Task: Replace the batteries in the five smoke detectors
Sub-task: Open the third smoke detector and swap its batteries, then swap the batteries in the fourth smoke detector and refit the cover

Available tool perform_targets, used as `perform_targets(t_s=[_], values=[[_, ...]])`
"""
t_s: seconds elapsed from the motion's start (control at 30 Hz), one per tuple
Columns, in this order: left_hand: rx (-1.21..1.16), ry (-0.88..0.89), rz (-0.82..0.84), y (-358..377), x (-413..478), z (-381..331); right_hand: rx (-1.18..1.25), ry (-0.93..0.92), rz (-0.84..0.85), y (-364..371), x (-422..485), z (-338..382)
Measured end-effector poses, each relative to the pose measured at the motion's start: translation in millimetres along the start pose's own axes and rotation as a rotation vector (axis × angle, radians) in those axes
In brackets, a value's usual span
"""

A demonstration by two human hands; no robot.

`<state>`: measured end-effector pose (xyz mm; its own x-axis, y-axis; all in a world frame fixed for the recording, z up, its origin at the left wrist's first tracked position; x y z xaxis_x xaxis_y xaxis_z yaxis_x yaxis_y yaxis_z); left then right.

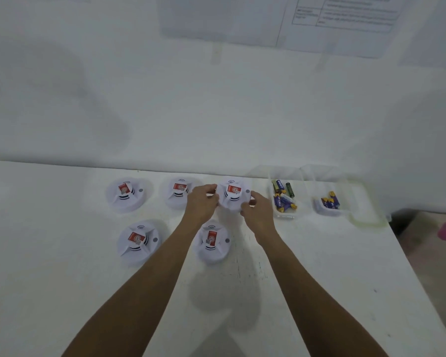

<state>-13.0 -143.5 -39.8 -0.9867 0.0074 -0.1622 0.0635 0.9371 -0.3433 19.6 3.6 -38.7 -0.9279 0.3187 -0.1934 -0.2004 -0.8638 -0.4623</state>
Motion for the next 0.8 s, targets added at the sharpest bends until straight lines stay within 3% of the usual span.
perform_targets(t_s=[0.23, 0.57, 0.73, 0.8], values=[[0.21, -0.005, 0.054, 12.4, 22.7, 10.6, -0.176, 0.035, 0.004, 9.7, 24.3, -12.0], [0.254, 0.066, 0.127, 4.6, 12.9, 20.2, -0.216, 0.045, -0.054, 21.6, 25.3, -16.3], [0.145, 0.192, -0.02, -26.0, 0.1, 17.8, -0.189, -0.118, -0.201, 23.9, 1.5, 11.1], [0.156, 0.257, -0.131, -43.5, 0.3, 20.5, -0.177, -0.227, -0.186, 31.0, -4.9, 23.9]])
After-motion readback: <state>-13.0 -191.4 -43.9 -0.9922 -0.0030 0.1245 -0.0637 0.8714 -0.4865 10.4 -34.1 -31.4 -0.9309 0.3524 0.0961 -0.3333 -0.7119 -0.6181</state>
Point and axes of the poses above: each hand's wrist, its own x-axis towards the middle knuckle, its own y-axis out of the palm, z = x × y, the point moved 1 cm from there along x, towards the middle knuckle, and after that the axes turned 2 degrees about -x, right-handed, at the moved point
